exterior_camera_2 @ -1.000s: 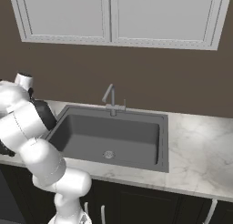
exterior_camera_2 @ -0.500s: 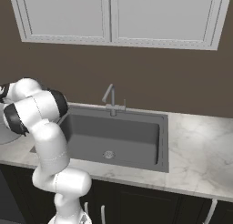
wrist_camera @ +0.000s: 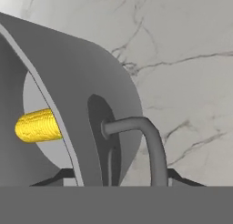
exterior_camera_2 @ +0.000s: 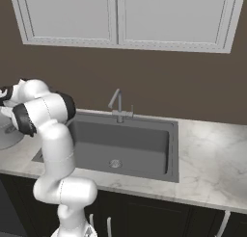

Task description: Dump the corn from the pot into the sink. Then turn on the water and wash the corn. Then turn off the water and put the corn back in the pot.

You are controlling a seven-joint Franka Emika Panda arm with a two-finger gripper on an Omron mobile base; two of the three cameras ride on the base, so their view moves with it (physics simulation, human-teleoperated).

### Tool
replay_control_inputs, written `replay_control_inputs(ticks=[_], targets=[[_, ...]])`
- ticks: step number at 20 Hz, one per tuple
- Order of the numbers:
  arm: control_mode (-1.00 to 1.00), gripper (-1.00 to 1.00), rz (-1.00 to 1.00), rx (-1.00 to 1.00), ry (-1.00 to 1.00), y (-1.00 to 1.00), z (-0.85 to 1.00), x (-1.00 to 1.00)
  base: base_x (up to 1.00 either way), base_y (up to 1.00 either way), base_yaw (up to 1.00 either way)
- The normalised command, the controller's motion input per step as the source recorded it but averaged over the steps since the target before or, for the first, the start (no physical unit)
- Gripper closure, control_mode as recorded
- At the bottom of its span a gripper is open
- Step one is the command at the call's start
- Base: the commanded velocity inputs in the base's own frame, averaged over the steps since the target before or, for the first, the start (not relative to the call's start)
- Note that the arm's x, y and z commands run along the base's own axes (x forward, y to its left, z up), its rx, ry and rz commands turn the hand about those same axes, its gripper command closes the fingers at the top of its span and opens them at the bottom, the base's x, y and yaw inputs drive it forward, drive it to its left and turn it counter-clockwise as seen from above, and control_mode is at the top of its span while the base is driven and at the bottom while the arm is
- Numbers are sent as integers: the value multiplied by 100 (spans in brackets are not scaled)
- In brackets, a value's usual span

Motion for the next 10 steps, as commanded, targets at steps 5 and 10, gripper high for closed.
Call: replay_control_inputs(ticks=[5, 10], targets=[[-100, 100, 0, -1, 1, -14, 23, 0, 0, 0, 0], [-100, 100, -2, 0, 2, -73, 62, 0, 0, 0, 0]])
